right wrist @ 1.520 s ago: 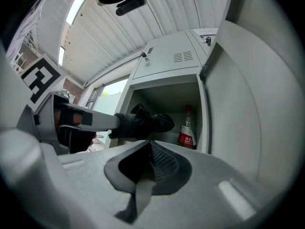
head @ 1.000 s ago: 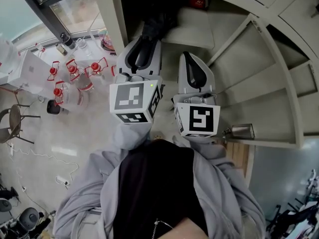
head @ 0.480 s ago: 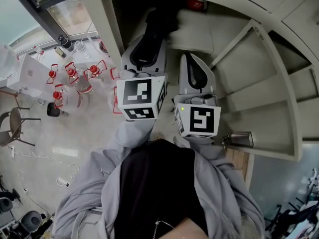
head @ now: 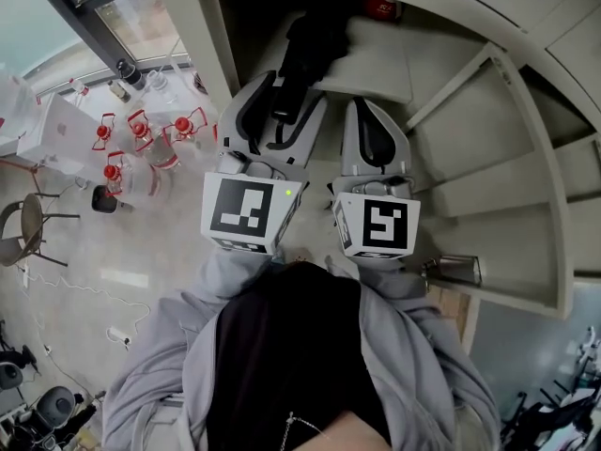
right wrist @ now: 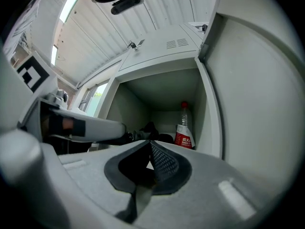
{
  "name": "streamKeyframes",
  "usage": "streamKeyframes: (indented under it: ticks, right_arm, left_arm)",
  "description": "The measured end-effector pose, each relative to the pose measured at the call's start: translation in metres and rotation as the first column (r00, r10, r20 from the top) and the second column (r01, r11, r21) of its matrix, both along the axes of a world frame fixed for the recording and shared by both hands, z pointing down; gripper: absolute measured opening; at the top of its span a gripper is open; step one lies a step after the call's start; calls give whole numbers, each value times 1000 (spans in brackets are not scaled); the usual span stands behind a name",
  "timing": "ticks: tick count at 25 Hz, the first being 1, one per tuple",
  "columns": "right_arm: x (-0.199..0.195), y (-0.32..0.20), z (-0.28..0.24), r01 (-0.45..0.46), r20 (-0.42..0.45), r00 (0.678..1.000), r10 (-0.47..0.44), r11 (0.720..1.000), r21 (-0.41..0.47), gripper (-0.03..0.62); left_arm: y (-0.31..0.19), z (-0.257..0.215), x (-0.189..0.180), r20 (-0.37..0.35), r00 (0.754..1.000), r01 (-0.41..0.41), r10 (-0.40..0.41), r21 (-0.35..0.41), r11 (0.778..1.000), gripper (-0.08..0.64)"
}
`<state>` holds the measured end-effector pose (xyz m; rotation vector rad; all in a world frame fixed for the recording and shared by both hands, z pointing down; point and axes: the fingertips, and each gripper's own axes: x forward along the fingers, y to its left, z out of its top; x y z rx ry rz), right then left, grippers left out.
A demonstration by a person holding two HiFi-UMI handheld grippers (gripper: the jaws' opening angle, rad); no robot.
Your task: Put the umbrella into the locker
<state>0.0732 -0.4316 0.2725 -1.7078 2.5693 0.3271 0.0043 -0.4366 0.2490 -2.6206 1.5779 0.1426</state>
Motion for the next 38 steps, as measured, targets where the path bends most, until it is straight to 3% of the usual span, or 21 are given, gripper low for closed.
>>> streamKeyframes:
  ticks: [4,5,8,9,16,28,38]
  right_arm:
    - [-7,-2,2,21,12,1000,-21,1000,-2,3]
    - [-9,-3,2,27,15,1000,-27,1000,-2,3]
    - [-13,-3,1,42,24,999,-42,999,1,3]
    - [-14,-3,1,45,25,999,-45,999,3,3]
    - [-16,1,-5,40,15,999,-41,999,12,3]
    - [11,-11,-7,-25,3,1000,25,1000,13,3]
    - [12,-12,-15,-48,21,999,47,999,20,3]
  left_arm:
    - [27,-1,-13,12,1000,-24,24,5,1000,241]
    - [32,0,-17,24,1000,-20,20,4,1000,214]
    - [41,7,-25,70,998,0,0,1,1000,45]
    - [42,8,-25,79,997,4,-4,0,1000,35]
    - [32,9,-15,75,997,-6,6,-4,1000,28]
    - [-36,10,29,88,995,-57,57,-2,998,25]
    - [-57,11,38,85,993,-77,79,-27,997,20]
